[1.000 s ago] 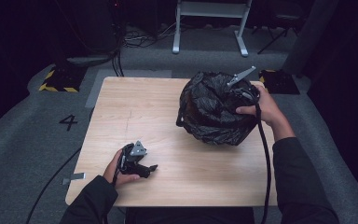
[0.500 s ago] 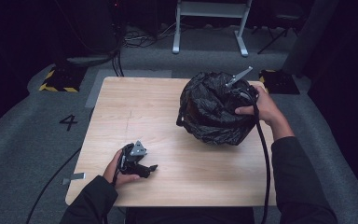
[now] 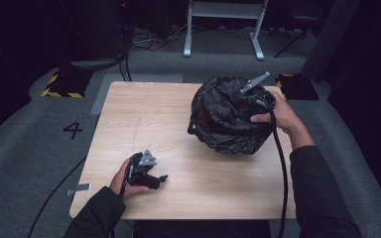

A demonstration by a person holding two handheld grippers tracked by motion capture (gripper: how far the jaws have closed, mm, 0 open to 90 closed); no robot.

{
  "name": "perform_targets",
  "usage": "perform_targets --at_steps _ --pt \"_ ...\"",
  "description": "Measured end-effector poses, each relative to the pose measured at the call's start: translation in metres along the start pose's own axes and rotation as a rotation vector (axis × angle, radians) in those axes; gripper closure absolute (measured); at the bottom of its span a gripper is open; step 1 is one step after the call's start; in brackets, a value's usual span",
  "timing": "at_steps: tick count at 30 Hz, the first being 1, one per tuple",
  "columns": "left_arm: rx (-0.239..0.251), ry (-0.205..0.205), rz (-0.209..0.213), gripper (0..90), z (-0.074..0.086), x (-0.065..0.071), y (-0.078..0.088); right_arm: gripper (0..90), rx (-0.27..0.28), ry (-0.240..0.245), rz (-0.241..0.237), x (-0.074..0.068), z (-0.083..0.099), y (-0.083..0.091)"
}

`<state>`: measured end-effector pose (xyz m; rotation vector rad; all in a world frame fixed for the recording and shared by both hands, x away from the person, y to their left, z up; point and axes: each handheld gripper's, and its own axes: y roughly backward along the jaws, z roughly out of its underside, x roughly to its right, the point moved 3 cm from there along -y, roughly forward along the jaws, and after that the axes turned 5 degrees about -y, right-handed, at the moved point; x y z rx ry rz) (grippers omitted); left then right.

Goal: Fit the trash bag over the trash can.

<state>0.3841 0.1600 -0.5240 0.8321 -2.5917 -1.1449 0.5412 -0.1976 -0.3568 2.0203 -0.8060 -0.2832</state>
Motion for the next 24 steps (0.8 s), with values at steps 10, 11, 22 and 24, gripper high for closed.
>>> perform_targets --at_steps 10,11,22,24 --pt "-0.006 0.017 0.006 16.1 0.0 -0.001 0.0 28.3 0.122 -0.039 -0.005 -0.002 0.004 0.008" --pt "-0.007 0.017 0.006 16.1 0.0 -0.001 0.0 28.3 0.138 -0.04 -0.003 -0.002 0.005 0.009" --pt "-0.006 0.017 0.006 16.1 0.0 -0.001 0.0 26.2 0.244 -0.068 0.015 -0.002 0.006 0.018" --pt "-0.007 0.016 0.005 16.1 0.0 -0.001 0.0 25.5 0.258 -0.07 0.02 -0.002 0.005 0.02"
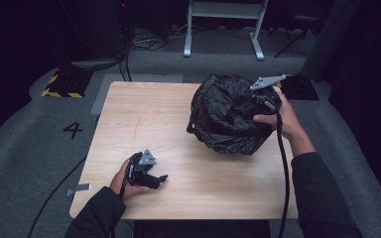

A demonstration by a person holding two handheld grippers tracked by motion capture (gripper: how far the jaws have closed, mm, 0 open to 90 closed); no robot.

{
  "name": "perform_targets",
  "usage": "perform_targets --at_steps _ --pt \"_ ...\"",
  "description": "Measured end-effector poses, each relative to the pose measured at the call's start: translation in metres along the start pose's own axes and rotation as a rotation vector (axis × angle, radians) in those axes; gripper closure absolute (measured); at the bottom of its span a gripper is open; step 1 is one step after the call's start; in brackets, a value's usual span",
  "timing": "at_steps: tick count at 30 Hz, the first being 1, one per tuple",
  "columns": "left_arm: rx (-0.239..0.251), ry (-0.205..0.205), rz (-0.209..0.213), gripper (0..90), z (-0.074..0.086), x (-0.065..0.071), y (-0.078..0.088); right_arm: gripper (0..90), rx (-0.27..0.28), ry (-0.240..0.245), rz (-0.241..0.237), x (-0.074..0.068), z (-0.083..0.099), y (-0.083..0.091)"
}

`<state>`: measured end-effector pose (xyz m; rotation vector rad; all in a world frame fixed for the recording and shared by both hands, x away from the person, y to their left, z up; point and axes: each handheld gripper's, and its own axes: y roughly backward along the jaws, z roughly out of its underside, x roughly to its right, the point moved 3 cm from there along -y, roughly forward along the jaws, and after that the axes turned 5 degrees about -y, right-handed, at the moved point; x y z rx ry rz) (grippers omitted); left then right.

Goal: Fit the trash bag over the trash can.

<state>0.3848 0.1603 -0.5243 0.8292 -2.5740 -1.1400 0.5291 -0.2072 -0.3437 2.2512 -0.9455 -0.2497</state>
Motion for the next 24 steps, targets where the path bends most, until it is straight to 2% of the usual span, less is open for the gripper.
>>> perform_targets --at_steps 8,11,16,20,22,24 --pt "0.0 0.0 0.001 16.1 0.0 0.0 0.0 24.2 0.043 -0.003 -0.022 -0.003 -0.003 0.006" --pt "0.0 0.0 0.0 16.1 0.0 0.0 0.0 23.7 0.07 -0.02 -0.038 -0.003 -0.003 0.007" --pt "0.0 0.0 0.0 16.1 0.0 0.0 0.0 22.7 0.146 -0.043 -0.052 -0.003 -0.004 0.014" --pt "0.0 0.0 0.0 16.1 0.0 0.0 0.0 19.7 0.174 -0.041 -0.067 -0.005 -0.004 0.017" --pt "0.0 0.0 -0.001 16.1 0.0 0.0 0.0 18.9 0.203 -0.045 -0.103 -0.007 -0.004 0.019" --pt "0.0 0.0 0.0 16.1 0.0 0.0 0.0 19.0 0.215 -0.038 -0.102 -0.009 -0.004 0.019"
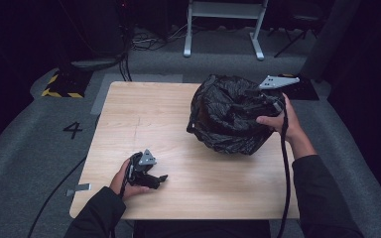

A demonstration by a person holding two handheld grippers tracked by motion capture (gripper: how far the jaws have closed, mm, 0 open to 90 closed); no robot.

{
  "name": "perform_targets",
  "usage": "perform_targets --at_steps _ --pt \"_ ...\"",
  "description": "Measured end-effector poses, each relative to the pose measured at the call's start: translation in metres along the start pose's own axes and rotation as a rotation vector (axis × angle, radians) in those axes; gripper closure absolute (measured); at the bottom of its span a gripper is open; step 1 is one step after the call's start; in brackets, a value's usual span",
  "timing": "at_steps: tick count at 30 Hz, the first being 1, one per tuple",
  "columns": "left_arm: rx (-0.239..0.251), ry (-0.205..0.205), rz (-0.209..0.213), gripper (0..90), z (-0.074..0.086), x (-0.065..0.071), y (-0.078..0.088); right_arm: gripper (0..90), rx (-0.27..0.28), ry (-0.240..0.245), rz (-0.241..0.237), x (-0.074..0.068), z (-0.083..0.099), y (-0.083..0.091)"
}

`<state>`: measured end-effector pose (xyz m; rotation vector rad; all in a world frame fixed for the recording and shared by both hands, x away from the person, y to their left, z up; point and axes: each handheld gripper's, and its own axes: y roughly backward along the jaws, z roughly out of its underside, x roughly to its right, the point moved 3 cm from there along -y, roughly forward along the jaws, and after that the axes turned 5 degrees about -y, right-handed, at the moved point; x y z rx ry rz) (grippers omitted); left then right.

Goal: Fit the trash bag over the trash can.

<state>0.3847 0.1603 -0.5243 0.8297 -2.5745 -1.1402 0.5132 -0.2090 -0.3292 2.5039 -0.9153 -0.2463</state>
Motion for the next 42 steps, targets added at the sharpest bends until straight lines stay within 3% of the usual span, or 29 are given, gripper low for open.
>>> perform_targets --at_steps 24,42 --pt "0.0 0.0 -0.001 15.9 0.0 0.0 0.0 20.7 0.015 0.034 0.052 -0.011 0.007 0.002" --pt "0.001 -0.004 -0.003 15.9 0.0 0.0 0.0 20.2 0.045 0.047 0.074 -0.017 0.013 0.016"
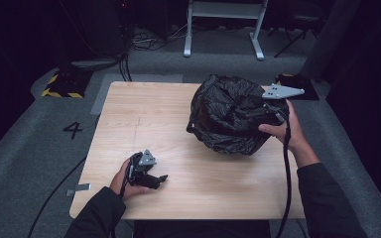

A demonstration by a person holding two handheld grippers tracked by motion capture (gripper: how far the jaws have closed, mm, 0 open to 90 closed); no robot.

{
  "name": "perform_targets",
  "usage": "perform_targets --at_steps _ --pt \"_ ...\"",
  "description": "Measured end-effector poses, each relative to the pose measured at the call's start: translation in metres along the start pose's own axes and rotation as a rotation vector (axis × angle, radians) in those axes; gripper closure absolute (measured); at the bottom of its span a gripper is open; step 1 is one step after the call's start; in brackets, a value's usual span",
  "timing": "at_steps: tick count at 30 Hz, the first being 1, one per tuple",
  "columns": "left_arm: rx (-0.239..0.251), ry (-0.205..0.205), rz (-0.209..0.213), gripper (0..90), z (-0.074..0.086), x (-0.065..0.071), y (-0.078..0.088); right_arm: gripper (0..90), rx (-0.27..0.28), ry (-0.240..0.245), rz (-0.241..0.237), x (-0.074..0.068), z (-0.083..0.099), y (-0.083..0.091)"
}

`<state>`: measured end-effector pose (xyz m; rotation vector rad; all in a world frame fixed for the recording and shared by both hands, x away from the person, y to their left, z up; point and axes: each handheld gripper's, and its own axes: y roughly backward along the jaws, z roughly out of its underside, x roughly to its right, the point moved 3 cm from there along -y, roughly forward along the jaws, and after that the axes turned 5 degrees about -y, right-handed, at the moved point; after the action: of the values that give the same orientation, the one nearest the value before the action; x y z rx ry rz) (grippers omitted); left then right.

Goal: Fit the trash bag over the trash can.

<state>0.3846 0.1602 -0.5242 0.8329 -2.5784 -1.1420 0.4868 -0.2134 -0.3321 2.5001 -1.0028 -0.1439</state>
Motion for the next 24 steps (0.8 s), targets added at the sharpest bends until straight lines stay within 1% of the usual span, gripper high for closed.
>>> perform_targets --at_steps 7,13,24 --pt "-0.001 0.002 0.001 15.9 0.0 0.0 0.0 20.0 0.025 0.007 -0.001 -0.004 0.0 0.01" --pt "0.0 -0.001 0.0 15.9 0.0 0.0 0.0 20.0 0.029 0.017 0.007 -0.006 0.002 0.016" --pt "-0.002 0.002 0.0 15.9 0.0 0.0 0.0 19.7 0.034 0.031 0.004 -0.012 0.007 0.027"
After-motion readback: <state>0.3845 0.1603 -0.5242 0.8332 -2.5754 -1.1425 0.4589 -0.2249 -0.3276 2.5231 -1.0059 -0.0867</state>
